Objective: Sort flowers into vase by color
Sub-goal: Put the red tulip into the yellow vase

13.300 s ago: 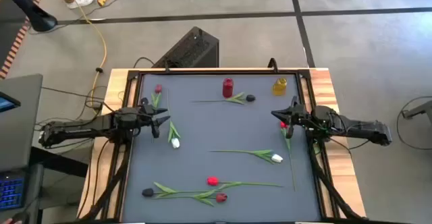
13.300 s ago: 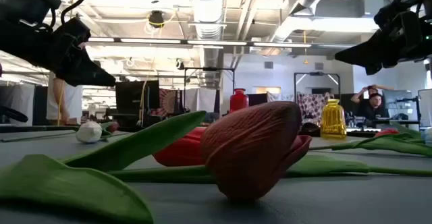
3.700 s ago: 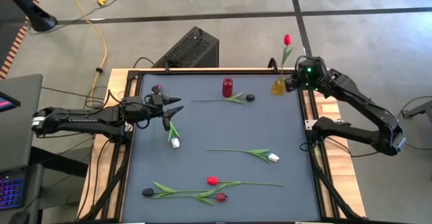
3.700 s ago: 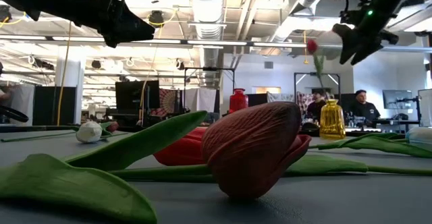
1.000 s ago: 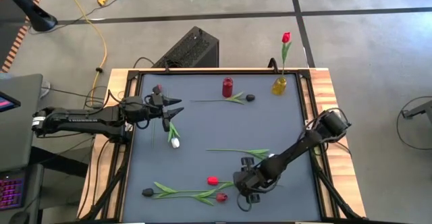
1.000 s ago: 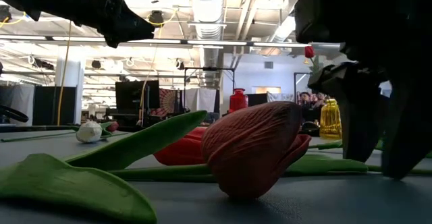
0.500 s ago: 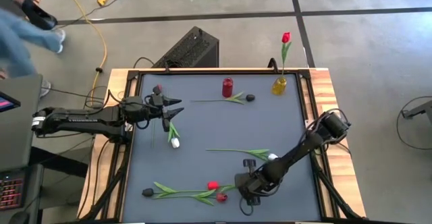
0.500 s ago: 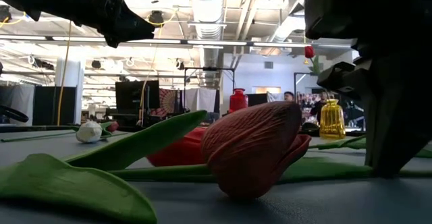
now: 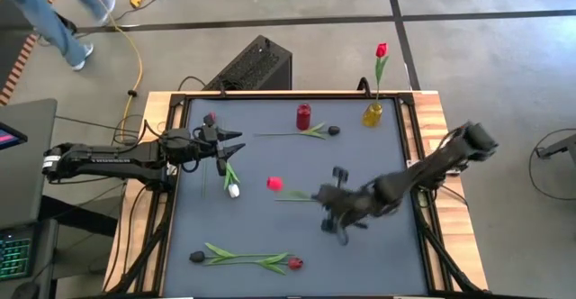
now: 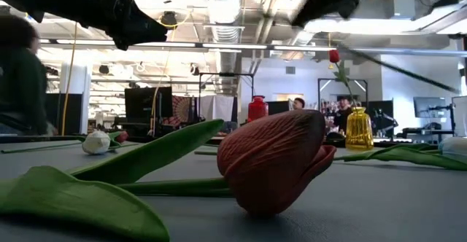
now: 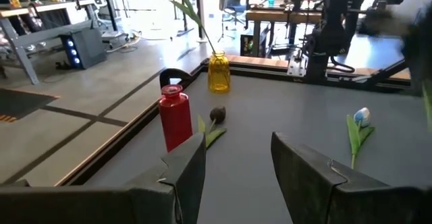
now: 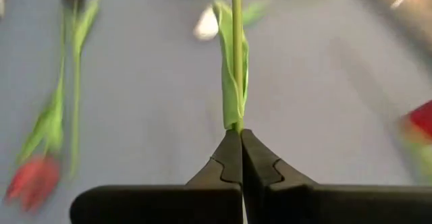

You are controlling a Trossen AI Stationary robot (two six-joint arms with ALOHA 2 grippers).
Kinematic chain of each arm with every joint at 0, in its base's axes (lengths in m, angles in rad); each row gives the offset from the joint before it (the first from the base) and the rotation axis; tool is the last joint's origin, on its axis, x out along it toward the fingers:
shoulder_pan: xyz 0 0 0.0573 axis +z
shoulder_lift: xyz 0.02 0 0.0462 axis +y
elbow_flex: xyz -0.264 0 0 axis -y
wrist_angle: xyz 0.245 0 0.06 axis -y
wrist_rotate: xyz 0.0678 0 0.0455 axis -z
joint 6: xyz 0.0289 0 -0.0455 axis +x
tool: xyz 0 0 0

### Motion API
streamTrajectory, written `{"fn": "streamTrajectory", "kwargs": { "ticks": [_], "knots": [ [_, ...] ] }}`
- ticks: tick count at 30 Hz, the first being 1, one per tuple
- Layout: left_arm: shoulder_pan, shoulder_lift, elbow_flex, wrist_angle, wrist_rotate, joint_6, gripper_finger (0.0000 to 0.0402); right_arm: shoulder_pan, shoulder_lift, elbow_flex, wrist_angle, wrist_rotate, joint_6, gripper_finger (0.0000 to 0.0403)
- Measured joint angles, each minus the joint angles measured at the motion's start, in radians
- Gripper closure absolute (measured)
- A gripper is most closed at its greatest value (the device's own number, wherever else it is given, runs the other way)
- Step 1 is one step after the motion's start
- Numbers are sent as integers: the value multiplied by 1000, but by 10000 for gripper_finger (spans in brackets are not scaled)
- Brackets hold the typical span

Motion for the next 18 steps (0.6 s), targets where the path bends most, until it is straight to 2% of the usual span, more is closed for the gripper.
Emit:
{"fn": "streamTrajectory", "kwargs": {
  "ticks": [4,7,10,13,18],
  "knots": [
    [0,0,0,4,-2,11,242,-63,-213,-130,132,134,-180,386],
    [0,0,0,4,-3,11,242,-158,-396,-276,323,165,-307,386],
    [0,0,0,4,-3,11,242,-291,-553,-442,594,153,-438,386],
    [0,0,0,4,-3,11,242,-439,-683,-580,838,94,-559,385],
    [0,0,0,4,-4,12,242,-666,-825,-703,1014,7,-675,385]
  ]
}}
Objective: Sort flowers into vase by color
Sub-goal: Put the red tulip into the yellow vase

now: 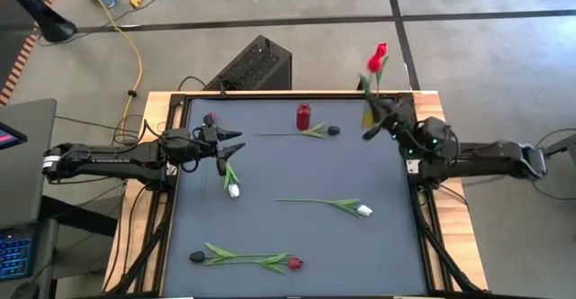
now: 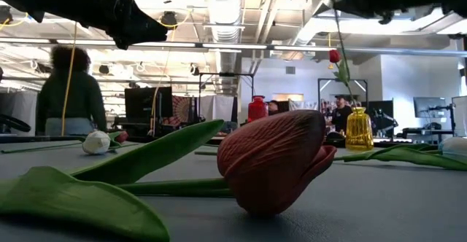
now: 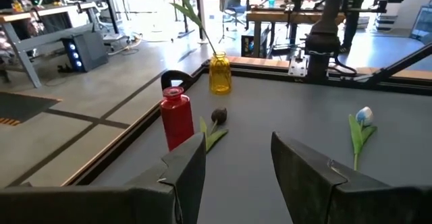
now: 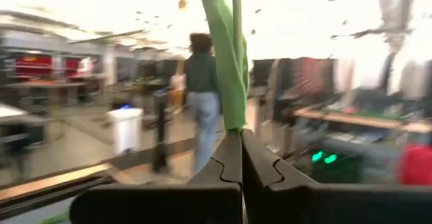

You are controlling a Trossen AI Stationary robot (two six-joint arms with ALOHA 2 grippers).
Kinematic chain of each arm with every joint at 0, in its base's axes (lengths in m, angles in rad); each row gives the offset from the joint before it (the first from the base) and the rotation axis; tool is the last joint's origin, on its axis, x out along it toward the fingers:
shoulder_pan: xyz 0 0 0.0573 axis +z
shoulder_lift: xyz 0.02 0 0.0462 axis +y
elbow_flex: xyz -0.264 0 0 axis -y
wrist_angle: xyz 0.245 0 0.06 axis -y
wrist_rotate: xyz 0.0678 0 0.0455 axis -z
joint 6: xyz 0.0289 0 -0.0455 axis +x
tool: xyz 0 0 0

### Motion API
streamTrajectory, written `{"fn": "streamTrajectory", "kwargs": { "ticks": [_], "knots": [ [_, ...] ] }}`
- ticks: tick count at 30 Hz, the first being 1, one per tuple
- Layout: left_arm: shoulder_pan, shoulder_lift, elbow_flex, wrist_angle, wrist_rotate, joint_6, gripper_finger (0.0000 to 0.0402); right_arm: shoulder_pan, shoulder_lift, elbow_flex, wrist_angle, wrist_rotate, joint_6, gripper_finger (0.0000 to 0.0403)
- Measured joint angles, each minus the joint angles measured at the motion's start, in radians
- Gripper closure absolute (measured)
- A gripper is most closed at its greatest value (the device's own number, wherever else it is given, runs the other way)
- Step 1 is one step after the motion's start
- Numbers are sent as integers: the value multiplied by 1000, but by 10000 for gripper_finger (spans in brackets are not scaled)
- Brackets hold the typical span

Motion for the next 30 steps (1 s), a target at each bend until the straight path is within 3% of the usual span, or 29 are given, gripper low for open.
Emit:
{"fn": "streamTrajectory", "kwargs": {
  "ticks": [6,14,30],
  "knots": [
    [0,0,0,0,-42,17,242,-222,-31,-26,20,-83,-19,385],
    [0,0,0,0,-62,17,242,-455,77,-85,159,-208,34,385],
    [0,0,0,-1,-62,7,242,-549,201,-84,270,-248,-26,384]
  ]
}}
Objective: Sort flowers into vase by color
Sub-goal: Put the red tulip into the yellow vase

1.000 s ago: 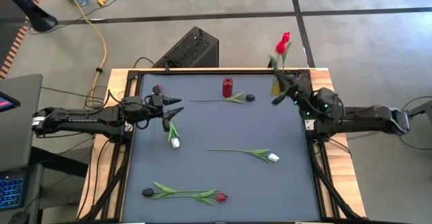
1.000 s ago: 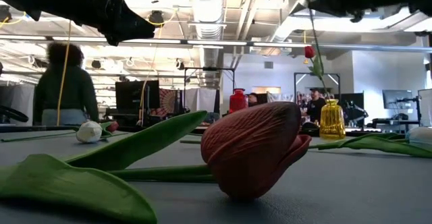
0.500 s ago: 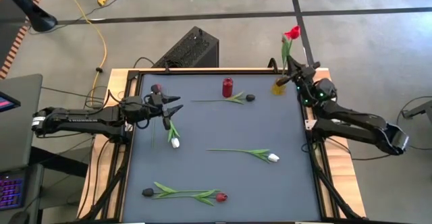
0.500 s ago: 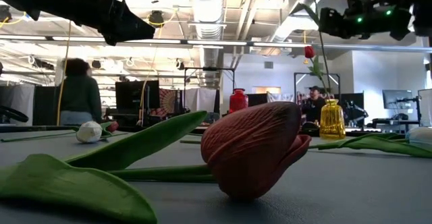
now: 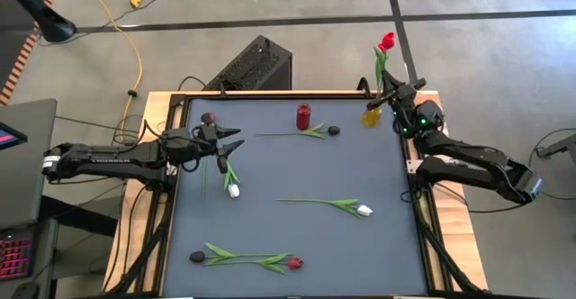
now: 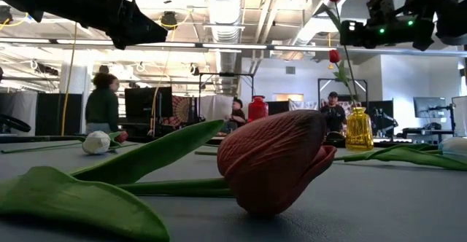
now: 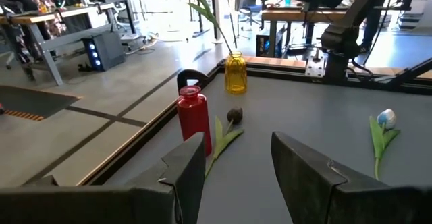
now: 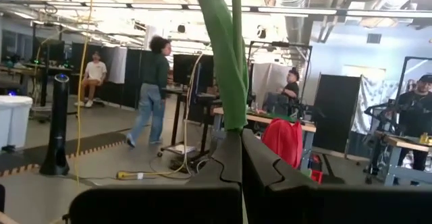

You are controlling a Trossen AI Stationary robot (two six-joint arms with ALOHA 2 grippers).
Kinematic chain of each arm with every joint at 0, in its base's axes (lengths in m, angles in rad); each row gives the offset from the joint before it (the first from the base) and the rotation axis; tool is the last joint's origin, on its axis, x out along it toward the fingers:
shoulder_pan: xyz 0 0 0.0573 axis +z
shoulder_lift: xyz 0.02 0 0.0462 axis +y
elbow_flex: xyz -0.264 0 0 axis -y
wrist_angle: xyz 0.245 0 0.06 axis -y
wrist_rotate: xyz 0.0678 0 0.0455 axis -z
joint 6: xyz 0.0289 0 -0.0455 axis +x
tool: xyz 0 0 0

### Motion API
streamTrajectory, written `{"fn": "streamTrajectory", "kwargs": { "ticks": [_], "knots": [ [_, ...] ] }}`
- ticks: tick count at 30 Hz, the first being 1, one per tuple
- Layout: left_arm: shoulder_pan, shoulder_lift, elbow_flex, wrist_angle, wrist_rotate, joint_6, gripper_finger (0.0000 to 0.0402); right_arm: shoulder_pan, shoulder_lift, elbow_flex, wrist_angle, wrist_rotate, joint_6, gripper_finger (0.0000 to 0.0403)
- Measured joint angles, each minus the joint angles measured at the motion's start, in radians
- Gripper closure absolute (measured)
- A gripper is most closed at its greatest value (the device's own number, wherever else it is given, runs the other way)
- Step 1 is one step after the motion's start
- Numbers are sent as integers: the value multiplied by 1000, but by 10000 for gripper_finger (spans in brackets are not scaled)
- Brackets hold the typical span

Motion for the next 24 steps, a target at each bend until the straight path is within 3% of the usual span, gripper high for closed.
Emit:
{"fn": "streamTrajectory", "kwargs": {
  "ticks": [17,24],
  "knots": [
    [0,0,0,-1,1,0,242,-1,117,0,36,8,-46,384],
    [0,0,0,-9,1,0,242,1,122,0,28,66,-45,378]
  ]
}}
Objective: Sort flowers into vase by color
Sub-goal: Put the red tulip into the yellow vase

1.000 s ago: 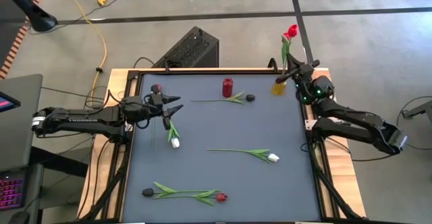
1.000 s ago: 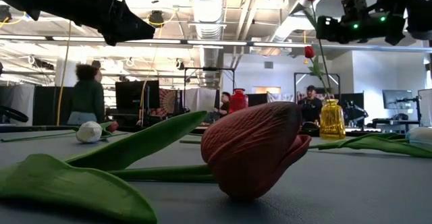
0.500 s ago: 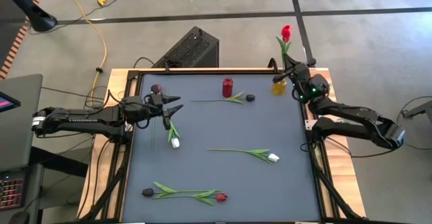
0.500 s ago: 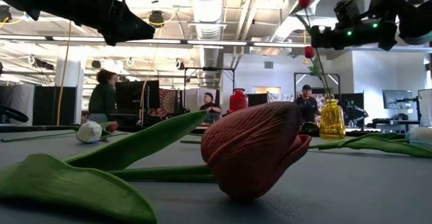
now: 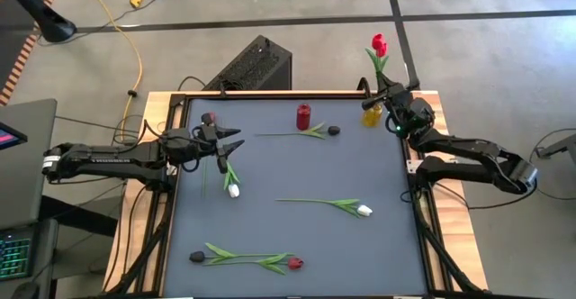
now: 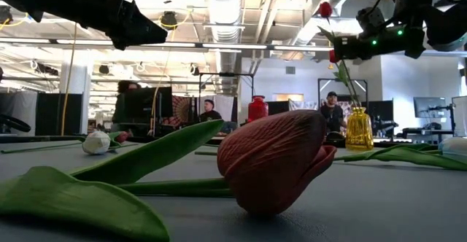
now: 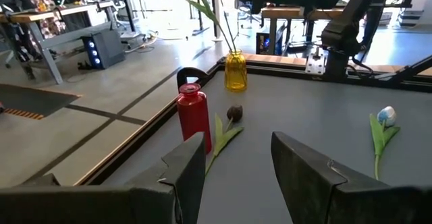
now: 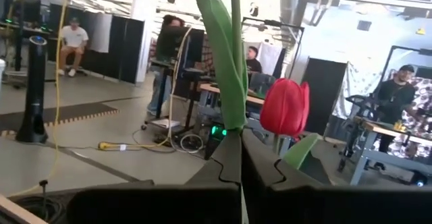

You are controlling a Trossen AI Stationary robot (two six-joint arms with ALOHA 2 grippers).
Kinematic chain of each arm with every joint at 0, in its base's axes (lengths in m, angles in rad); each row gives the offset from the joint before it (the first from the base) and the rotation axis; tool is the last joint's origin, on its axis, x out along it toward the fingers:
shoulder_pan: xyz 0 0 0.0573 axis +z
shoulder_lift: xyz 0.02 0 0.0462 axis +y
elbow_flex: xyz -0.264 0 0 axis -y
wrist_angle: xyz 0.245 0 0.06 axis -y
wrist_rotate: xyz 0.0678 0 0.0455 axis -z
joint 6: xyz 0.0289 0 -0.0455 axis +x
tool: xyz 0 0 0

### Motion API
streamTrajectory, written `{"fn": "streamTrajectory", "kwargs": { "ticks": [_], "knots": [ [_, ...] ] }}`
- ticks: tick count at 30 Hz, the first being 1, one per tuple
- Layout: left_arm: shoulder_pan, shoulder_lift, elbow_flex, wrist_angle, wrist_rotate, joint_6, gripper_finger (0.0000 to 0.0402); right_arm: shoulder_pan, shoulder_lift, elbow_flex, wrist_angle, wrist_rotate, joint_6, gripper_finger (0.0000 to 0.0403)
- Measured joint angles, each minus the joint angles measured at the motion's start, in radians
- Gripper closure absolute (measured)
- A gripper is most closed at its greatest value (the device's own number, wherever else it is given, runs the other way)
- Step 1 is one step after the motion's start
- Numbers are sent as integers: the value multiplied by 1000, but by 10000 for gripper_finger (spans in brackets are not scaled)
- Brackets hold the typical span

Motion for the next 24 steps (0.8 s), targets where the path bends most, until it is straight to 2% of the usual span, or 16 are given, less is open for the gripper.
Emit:
{"fn": "streamTrajectory", "kwargs": {
  "ticks": [10,24],
  "knots": [
    [0,0,0,0,0,0,242,19,-3,0,-46,7,2,339],
    [0,0,0,0,3,-4,242,104,-48,0,-93,206,-32,335]
  ]
}}
